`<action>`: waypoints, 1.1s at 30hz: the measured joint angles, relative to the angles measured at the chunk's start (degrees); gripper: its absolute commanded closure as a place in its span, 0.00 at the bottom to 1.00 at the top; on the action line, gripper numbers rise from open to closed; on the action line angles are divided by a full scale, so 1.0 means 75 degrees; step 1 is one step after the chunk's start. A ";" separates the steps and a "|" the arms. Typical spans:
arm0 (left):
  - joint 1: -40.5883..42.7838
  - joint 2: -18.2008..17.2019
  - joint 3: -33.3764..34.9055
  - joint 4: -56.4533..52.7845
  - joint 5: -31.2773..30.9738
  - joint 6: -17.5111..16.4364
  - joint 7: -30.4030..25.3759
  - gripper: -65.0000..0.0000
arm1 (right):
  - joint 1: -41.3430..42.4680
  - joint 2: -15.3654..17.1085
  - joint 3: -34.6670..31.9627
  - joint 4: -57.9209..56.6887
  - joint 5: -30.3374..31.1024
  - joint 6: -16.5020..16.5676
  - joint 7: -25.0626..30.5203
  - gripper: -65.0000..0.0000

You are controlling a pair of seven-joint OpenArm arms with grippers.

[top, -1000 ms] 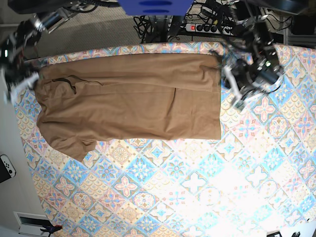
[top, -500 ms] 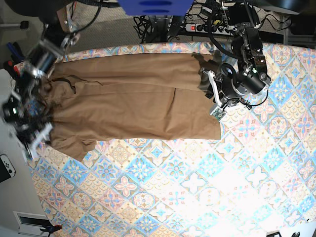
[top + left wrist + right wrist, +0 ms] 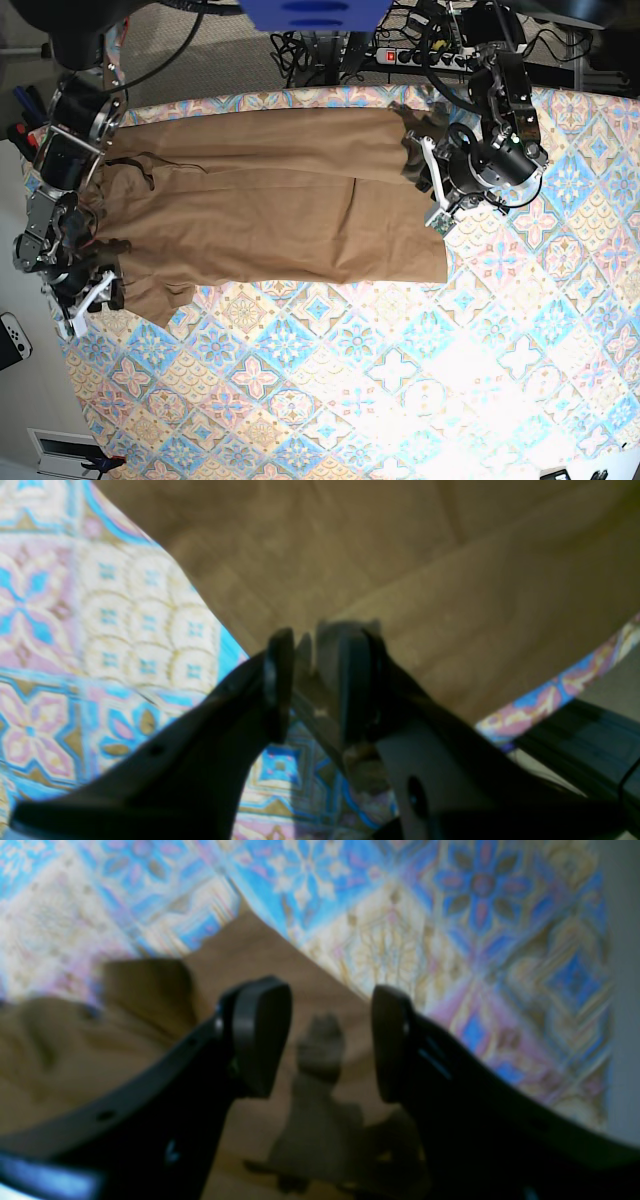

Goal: Layout the t-shirt on the table in an organized manner, then fold the t-shirt properly
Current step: 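Release the shirt ends and move both grippers toward the shirt's long edge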

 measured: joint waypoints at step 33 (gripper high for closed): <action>0.0119 -0.0015 -0.0006 0.0003 -0.0003 0.0000 -0.0006 0.76 | 0.0927 0.0583 -0.5692 -0.3579 0.0525 -0.0254 0.4704 0.93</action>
